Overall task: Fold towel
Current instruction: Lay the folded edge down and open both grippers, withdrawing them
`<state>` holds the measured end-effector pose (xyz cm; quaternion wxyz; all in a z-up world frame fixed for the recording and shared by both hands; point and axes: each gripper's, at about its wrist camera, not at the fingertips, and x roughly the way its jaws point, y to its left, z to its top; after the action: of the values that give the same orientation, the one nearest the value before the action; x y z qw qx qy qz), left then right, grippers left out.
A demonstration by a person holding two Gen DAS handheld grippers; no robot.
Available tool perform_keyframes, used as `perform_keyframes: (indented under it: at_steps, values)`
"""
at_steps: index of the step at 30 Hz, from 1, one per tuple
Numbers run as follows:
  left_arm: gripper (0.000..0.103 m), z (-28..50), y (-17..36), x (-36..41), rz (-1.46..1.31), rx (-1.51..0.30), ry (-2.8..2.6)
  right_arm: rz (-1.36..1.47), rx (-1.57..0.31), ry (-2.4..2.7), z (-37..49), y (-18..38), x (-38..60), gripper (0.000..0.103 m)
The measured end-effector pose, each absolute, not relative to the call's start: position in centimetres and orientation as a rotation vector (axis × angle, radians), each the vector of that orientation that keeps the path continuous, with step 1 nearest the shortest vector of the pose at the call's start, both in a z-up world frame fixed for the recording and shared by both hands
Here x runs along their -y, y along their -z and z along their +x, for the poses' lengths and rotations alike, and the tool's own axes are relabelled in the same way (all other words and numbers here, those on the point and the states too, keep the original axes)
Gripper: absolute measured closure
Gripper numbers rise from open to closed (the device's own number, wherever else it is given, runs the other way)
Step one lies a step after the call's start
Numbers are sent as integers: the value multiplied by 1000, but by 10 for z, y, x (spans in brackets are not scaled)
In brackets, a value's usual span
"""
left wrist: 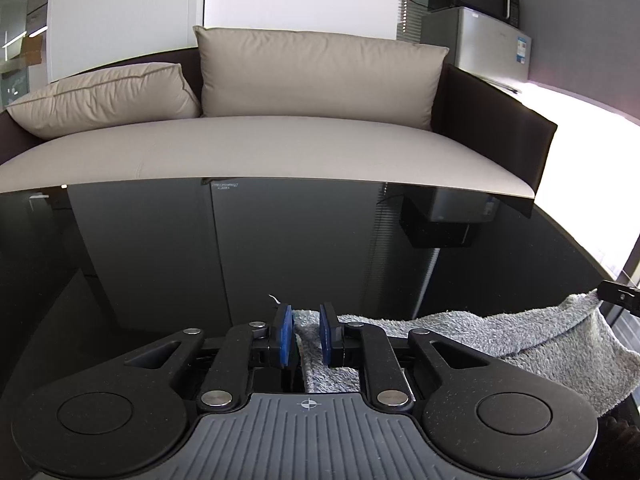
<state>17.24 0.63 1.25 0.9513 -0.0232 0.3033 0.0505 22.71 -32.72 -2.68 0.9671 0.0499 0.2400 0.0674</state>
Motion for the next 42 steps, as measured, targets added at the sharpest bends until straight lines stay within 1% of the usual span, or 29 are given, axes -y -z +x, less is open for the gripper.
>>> perform_keyframes:
  at_steps: [2,4,6,7,12,18,20,23,29,32,42]
  values:
    - [89,173,-13,-7,-50,-617,-105,104,-475,-122,227,26,330,66]
    - [88,171,-14,-8,-39,-620,-102,108,-473,-129,226,23,333,66]
    - [82,168,-16,-7,-32,-618,-95,106,-497,-155,225,20,332,66]
    - [82,166,-18,-6,-26,-617,-89,97,-504,-173,223,18,331,66]
    - [80,156,-23,5,13,-646,-1,-46,-521,-263,215,15,307,66]
    - [80,148,-16,31,81,-681,112,-138,-549,-350,209,19,281,66]
    - [80,148,-14,37,90,-686,131,-144,-558,-365,208,21,277,66]
    - [76,150,-9,43,94,-690,140,-158,-564,-362,207,23,274,66]
    - [76,165,0,43,84,-691,105,-135,-573,-326,217,27,274,65]
    - [76,170,4,39,70,-692,81,-131,-565,-318,222,26,271,62]
    - [75,171,4,32,61,-692,61,-108,-562,-300,228,27,271,57]
